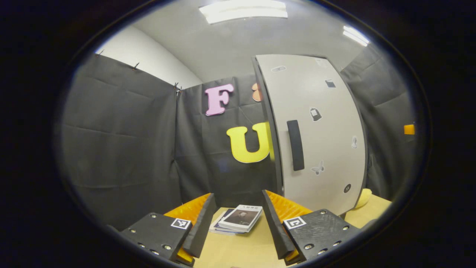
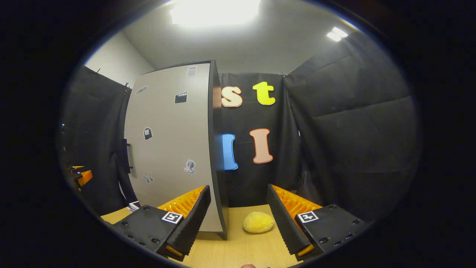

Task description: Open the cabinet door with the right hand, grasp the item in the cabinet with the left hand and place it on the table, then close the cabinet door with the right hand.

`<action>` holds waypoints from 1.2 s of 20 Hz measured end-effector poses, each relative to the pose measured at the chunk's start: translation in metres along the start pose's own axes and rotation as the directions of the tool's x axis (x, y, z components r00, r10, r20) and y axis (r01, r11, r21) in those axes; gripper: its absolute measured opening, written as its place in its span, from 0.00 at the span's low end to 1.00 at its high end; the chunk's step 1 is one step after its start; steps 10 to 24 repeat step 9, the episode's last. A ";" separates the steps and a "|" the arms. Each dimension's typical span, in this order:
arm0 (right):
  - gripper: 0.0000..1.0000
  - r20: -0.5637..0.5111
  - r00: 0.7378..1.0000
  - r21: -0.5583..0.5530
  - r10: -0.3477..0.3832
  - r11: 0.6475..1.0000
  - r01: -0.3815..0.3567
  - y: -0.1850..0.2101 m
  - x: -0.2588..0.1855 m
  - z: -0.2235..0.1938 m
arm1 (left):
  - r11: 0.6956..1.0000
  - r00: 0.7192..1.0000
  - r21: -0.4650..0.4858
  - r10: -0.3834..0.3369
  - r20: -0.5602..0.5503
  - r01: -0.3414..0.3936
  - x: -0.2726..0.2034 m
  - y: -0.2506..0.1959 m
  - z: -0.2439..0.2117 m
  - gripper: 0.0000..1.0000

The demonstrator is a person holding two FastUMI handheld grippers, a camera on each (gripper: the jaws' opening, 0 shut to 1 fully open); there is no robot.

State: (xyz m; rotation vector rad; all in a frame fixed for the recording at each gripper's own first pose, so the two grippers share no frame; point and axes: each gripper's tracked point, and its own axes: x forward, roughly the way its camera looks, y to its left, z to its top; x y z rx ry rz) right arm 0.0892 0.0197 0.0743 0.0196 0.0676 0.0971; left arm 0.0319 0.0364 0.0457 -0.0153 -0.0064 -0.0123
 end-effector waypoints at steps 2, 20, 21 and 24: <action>0.92 0.003 1.000 0.002 0.000 1.000 0.000 0.001 -0.001 0.000 | 1.000 1.000 -0.001 0.002 0.000 -0.002 0.000 0.001 -0.001 0.74; 0.92 0.008 1.000 0.001 -0.001 1.000 0.001 0.002 -0.004 0.001 | 1.000 1.000 -0.003 0.007 0.002 -0.007 -0.003 0.006 0.000 0.75; 0.92 0.008 1.000 0.001 -0.001 1.000 0.001 0.002 -0.004 0.001 | 1.000 1.000 -0.003 0.007 0.002 -0.007 -0.003 0.006 0.000 0.75; 0.92 0.008 1.000 0.001 -0.001 1.000 0.001 0.002 -0.004 0.001 | 1.000 1.000 -0.003 0.007 0.002 -0.007 -0.003 0.006 0.000 0.75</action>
